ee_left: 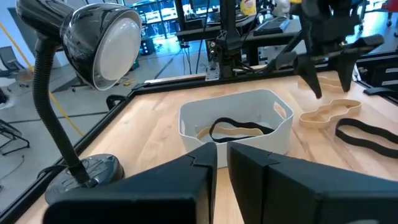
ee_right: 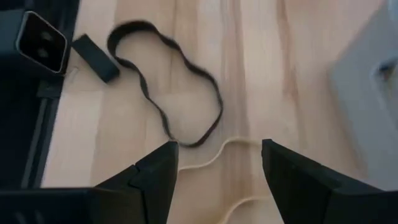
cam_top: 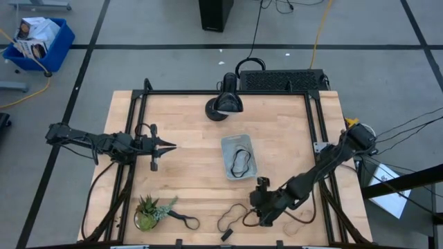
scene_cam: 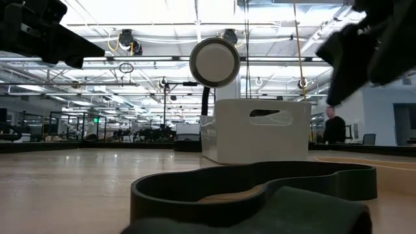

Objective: Pick and place rubber bands into bin
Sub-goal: Put the left light orange rubber band into the gray bin

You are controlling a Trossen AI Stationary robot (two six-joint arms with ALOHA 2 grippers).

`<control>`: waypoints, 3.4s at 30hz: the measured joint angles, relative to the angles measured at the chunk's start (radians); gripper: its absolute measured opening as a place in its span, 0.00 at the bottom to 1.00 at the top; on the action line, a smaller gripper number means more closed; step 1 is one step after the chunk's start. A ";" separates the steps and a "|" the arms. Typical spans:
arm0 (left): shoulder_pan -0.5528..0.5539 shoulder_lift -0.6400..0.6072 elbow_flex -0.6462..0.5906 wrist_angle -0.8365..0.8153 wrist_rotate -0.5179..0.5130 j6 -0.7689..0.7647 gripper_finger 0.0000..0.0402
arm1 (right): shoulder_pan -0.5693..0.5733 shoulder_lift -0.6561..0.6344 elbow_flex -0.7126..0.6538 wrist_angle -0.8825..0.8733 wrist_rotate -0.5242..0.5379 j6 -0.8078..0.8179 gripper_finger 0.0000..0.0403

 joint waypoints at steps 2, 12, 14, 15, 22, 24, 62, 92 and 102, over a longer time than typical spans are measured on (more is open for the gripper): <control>0.000 0.000 0.000 0.000 0.000 0.000 0.12 | 0.002 0.017 0.000 -0.020 -0.005 0.056 0.55; 0.000 0.000 0.000 0.000 0.001 -0.001 0.12 | 0.005 0.123 0.000 -0.130 -0.039 0.191 0.54; 0.000 0.000 0.000 0.001 0.001 -0.002 0.12 | 0.006 0.144 0.000 -0.121 -0.056 0.193 0.54; 0.000 0.000 0.000 0.001 0.002 -0.002 0.12 | 0.006 0.153 0.003 -0.119 -0.064 0.193 0.54; 0.000 0.000 0.000 0.001 0.002 -0.004 0.12 | 0.006 0.190 0.004 -0.131 -0.073 0.195 0.49; 0.000 0.000 0.000 0.001 0.002 -0.004 0.12 | 0.002 0.184 0.003 -0.132 -0.080 0.194 0.42; 0.000 0.000 0.000 -0.008 -0.001 0.008 0.12 | -0.201 -0.985 -0.624 0.555 0.076 -0.615 0.00; 0.000 0.000 0.000 0.016 -0.031 0.063 0.12 | -0.546 -0.816 -0.618 0.756 -0.170 -0.726 0.00; 0.000 0.000 0.000 0.011 -0.036 0.062 0.12 | -0.640 -0.436 -0.314 0.468 -0.262 -0.697 0.00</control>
